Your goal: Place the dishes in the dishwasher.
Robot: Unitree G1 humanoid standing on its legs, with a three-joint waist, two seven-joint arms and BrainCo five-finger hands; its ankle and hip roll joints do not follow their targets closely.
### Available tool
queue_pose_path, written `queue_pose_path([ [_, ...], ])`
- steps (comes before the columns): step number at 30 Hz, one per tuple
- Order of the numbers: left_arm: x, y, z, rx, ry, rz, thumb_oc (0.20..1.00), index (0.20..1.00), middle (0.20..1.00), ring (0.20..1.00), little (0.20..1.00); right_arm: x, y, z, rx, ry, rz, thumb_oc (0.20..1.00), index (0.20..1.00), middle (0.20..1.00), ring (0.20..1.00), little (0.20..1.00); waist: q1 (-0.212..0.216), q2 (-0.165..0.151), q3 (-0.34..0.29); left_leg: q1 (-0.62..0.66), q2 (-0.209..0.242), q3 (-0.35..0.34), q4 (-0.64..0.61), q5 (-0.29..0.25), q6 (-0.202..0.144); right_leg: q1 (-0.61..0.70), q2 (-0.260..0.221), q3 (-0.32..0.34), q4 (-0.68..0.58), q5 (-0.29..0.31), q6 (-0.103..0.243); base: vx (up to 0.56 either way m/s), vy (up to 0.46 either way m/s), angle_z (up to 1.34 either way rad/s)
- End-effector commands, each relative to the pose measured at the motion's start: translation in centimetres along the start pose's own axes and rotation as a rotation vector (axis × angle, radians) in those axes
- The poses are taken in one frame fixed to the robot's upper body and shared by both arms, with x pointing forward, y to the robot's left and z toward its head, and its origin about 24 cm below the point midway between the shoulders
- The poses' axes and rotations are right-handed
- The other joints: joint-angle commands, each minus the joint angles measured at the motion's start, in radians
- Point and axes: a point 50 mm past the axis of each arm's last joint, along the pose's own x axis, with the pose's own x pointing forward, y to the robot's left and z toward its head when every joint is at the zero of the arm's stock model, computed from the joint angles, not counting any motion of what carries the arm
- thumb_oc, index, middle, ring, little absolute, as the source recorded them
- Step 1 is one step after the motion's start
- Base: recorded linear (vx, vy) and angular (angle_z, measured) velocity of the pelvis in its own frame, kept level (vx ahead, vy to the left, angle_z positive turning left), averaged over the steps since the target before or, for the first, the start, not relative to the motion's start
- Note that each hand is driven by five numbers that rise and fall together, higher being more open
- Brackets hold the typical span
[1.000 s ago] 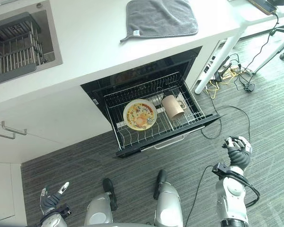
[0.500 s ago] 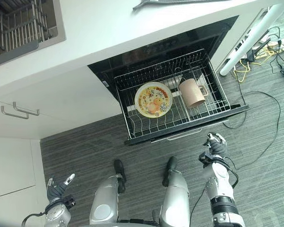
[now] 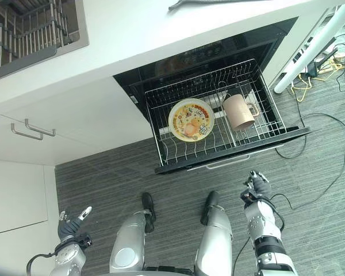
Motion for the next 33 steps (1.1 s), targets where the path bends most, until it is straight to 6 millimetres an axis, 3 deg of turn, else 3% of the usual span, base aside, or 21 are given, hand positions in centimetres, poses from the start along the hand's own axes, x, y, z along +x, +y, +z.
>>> queue_pose_path([
  [1,0.4,2.2,0.8,0.049,-0.044,0.037,1.0,1.0,1.0,1.0,1.0,-0.1,0.0,2.1,-0.017,-0.089,0.035,0.2,0.2,0.2,0.2,0.2,0.015,-0.02,-0.044,-0.051,0.051,-0.042,0.025,0.039,-0.054,0.072,-0.066,0.047,-0.041,-0.028,0.081,0.0,0.015,0.05],
  [10,0.6,2.5,0.9,0.077,-0.04,0.025,1.0,1.0,1.0,1.0,1.0,1.0,4.7,7.9,-0.077,-0.225,0.159,0.2,0.2,0.2,0.2,0.2,0.047,-0.024,-0.044,-0.076,0.051,-0.057,0.09,0.013,-0.053,0.051,-0.087,0.04,0.046,-0.068,0.068,0.01,0.002,0.03],
  [13,0.7,2.5,1.0,0.096,-0.035,0.023,1.0,1.0,1.0,1.0,1.0,1.5,5.7,8.9,-0.086,-0.222,0.171,0.2,0.2,0.2,0.2,0.2,0.06,-0.027,-0.043,-0.081,0.051,-0.062,0.113,0.001,-0.055,0.044,-0.098,0.037,0.082,-0.087,0.065,0.01,-0.015,0.08],
  [26,0.8,2.9,0.9,0.181,-0.032,-0.016,1.0,1.0,1.0,1.0,1.0,4.2,6.5,13.6,-0.31,-0.171,0.121,0.2,0.2,0.2,0.2,0.2,0.132,0.0,-0.031,-0.098,0.044,-0.089,0.143,-0.01,-0.057,0.014,-0.16,0.012,0.177,-0.119,0.064,0.03,0.003,0.1],
  [31,1.1,3.0,1.7,0.198,-0.047,-0.043,1.0,1.0,1.0,1.0,1.0,4.6,6.4,16.3,-0.395,-0.187,0.065,0.2,0.2,0.2,0.2,0.2,0.158,0.029,-0.015,-0.123,0.034,-0.085,0.148,-0.001,-0.053,-0.024,-0.208,0.004,0.246,-0.142,0.069,0.02,0.018,0.21],
  [33,1.2,3.0,1.9,0.204,-0.05,-0.059,1.0,1.0,1.0,1.0,1.0,4.6,6.4,18.1,-0.435,-0.22,0.034,0.2,0.2,0.2,0.2,0.2,0.169,0.045,-0.008,-0.128,0.028,-0.082,0.163,-0.024,-0.06,-0.04,-0.238,0.011,0.301,-0.185,0.082,0.09,0.024,0.27],
])
